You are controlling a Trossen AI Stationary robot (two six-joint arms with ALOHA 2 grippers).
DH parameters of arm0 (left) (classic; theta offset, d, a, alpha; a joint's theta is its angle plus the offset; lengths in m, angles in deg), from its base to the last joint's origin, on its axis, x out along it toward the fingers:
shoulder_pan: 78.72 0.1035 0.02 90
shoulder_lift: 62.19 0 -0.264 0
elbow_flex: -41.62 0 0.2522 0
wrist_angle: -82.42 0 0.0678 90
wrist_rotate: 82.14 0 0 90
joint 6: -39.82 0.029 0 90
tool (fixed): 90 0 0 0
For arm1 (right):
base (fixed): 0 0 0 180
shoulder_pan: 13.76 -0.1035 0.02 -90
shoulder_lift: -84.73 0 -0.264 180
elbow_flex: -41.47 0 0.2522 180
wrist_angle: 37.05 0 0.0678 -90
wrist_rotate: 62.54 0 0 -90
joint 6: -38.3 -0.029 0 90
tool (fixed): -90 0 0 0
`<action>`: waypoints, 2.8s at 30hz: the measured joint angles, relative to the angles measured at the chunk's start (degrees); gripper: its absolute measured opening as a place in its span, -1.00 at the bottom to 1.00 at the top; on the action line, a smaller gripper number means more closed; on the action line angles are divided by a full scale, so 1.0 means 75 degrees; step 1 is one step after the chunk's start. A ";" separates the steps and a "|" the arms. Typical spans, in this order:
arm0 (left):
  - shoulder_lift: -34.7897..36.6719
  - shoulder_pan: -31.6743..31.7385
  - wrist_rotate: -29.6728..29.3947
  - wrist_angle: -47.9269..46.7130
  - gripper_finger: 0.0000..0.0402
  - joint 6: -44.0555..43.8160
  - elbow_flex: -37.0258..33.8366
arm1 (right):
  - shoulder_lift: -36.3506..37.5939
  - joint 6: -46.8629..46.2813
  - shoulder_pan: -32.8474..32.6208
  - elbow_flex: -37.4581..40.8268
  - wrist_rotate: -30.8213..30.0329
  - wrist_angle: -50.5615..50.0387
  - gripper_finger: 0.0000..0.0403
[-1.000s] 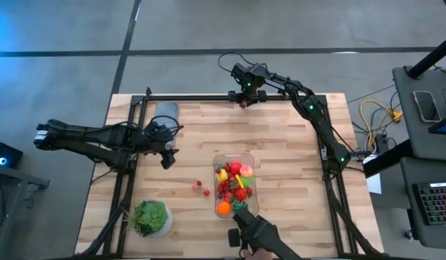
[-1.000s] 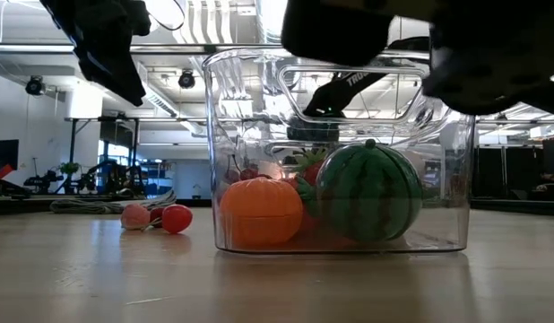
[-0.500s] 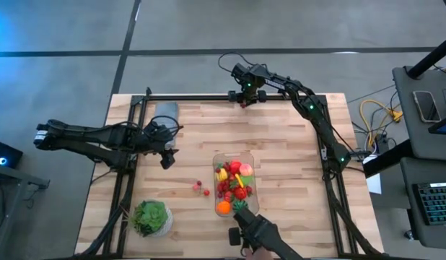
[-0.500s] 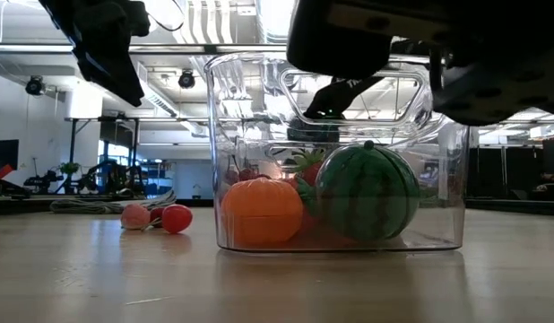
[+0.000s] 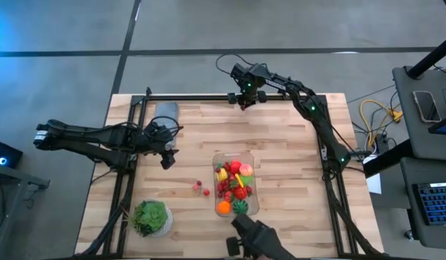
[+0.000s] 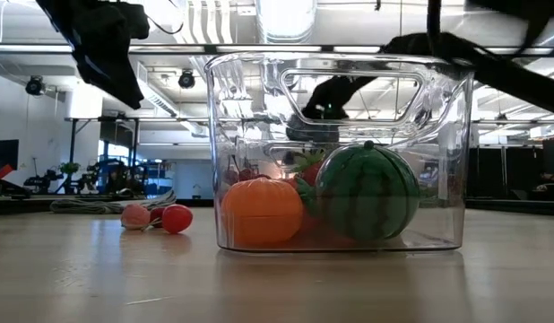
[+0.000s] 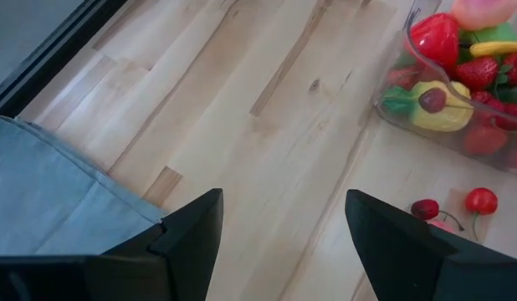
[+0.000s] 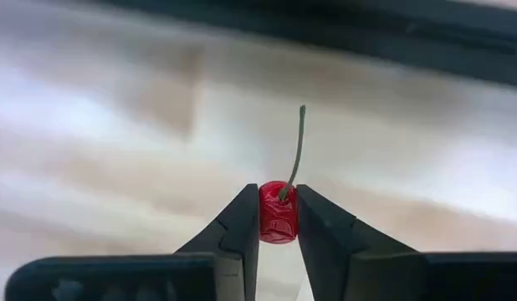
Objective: Pick and placing Produce into tupperware
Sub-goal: Put the cherry into the transparent bin, then put the peach into the transparent bin
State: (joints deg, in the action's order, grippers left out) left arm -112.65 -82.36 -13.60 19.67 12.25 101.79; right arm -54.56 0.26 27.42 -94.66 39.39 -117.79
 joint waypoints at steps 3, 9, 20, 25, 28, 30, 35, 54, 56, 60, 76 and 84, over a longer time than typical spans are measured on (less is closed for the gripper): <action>0.0000 0.0000 -0.0002 0.0166 0.18 -0.0003 0.0000 | 0.0414 0.0272 -0.0196 0.0000 0.0012 -0.0251 -0.68; 0.0000 0.0000 0.0001 0.0640 0.18 -0.0017 -0.0003 | 0.1979 0.1297 -0.1175 0.0000 0.0028 -0.1386 -0.68; -0.0674 0.0000 0.0232 0.0811 0.18 -0.0080 -0.0050 | 0.4529 0.3071 -0.4831 0.1536 0.0096 -0.1232 -0.68; -0.1281 0.0000 0.1022 0.0802 0.18 -0.0376 -0.0119 | 0.4618 0.2698 -0.5921 0.2299 -0.0059 -0.0032 -0.55; -0.1661 0.0000 0.1443 0.0800 0.18 -0.0898 -0.0113 | 0.4639 0.2436 -0.6283 0.2508 -0.0469 0.0180 -0.38; -0.1906 0.0000 0.1773 0.0806 0.18 -0.1165 -0.0077 | 0.4623 0.2334 -0.6477 0.2587 -0.0727 0.0169 -0.25; -0.2428 -0.0017 0.2946 0.0890 0.18 -0.1870 -0.0023 | 0.4661 0.2066 -0.6695 0.2600 -0.1249 0.0079 0.05; -0.4341 -0.2066 0.2139 0.2609 0.18 -0.0470 -0.0020 | 0.6316 0.1032 -0.6808 0.1518 -0.4451 -0.1667 0.34; -0.4468 -0.2113 0.1759 0.2880 0.18 -0.0475 -0.0020 | 0.6517 0.0927 -0.6805 0.1649 -0.4669 -0.1654 0.33; -0.4710 -0.2110 0.1597 0.3160 0.18 -0.0481 -0.0020 | 0.6859 0.0639 -0.6805 0.1892 -0.4864 -0.1648 0.32; -0.5260 -0.2113 0.1645 0.3724 0.04 -0.0495 -0.0024 | 0.7052 0.0510 -0.6802 0.2944 -0.4817 -0.1605 0.35; -0.5260 -0.2113 0.1644 0.3718 -0.20 -0.0478 -0.0149 | 0.7067 0.0528 -0.6802 0.2871 -0.4855 -0.1595 0.31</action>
State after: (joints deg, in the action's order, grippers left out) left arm -152.10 -98.21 -1.26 47.56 8.66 100.68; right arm -1.55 4.22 -23.60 -73.13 2.97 -129.75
